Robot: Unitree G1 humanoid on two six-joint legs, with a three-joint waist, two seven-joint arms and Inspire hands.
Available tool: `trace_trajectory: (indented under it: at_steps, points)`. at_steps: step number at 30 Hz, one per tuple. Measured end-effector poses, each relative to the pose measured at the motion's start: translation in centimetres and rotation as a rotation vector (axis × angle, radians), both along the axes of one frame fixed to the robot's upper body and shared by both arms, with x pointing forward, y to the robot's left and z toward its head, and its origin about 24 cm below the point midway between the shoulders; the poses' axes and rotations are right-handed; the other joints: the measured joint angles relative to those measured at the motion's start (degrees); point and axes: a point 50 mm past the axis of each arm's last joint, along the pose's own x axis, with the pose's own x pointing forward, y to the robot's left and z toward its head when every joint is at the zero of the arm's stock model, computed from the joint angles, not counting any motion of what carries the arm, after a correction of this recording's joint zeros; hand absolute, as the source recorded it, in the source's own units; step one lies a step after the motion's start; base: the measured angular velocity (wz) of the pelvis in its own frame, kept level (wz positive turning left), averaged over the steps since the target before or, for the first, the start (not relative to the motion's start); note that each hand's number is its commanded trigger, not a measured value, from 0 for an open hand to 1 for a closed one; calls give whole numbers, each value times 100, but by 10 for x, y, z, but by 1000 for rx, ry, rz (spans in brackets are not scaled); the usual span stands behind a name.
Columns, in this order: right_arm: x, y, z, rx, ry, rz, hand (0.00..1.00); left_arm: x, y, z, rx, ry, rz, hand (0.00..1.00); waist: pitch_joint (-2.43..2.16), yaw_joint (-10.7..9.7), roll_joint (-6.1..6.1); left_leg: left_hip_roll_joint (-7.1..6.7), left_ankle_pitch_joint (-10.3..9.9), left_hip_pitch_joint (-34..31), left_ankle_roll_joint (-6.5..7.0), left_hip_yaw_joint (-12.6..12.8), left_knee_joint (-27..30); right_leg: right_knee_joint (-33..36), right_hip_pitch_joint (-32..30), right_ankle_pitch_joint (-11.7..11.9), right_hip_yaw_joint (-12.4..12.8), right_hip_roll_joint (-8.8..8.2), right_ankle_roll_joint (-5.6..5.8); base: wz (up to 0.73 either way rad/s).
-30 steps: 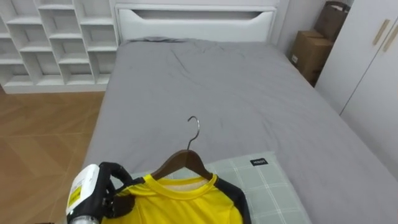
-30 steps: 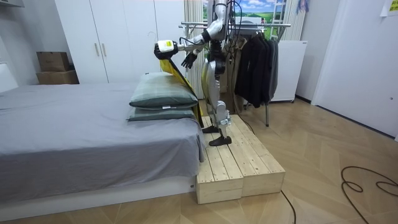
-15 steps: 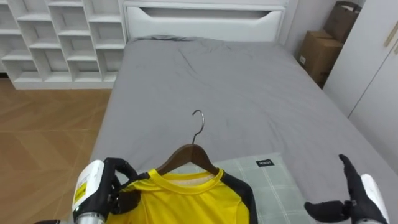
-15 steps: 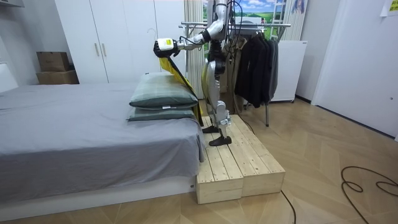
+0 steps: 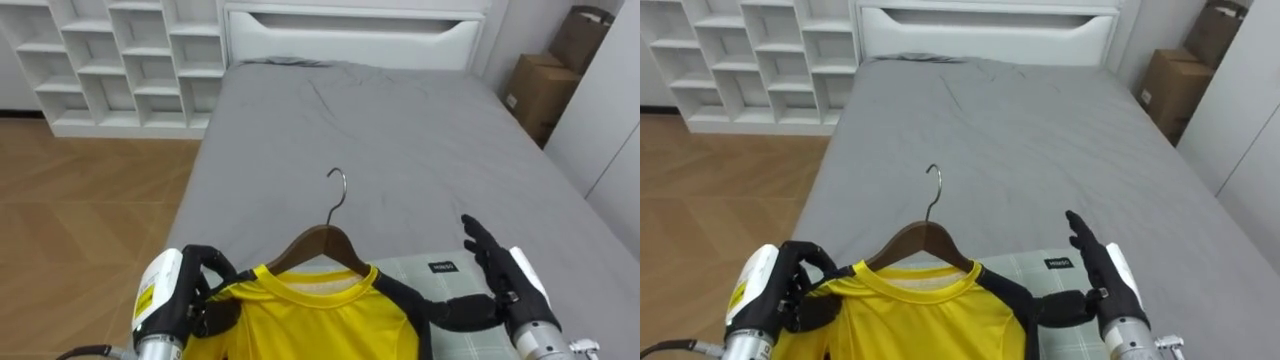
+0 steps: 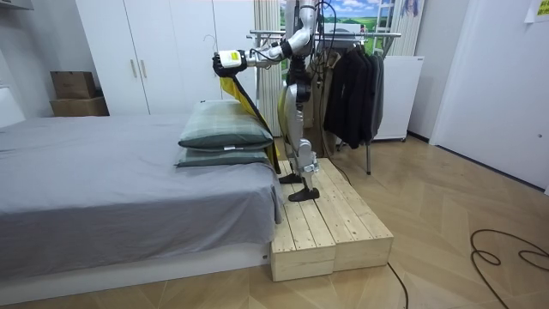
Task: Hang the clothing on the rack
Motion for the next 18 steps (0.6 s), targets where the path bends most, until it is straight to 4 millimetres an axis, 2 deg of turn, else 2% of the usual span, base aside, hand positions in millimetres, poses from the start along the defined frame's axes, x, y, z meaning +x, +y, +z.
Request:
trace_trajectory:
  at_steps: [6,12,18]
  points:
    - [7,2,7,5,-2,71,0,0,0,0,-4,-2,0,100,31,-9,26,1,0,-4,0,-14,-29,3,-27,0,41,9,0,0]
    - [22,8,22,12,-40,141,0,1,1,1,0,-2,-2,100,37,-19,11,3,0,-7,0,-12,-51,-3,-40,0,20,13,0,0]
    - [22,12,21,19,-20,201,0,1,3,2,8,14,-25,100,38,112,-27,2,2,-5,0,-9,4,-4,-19,-1,19,4,0,-1]
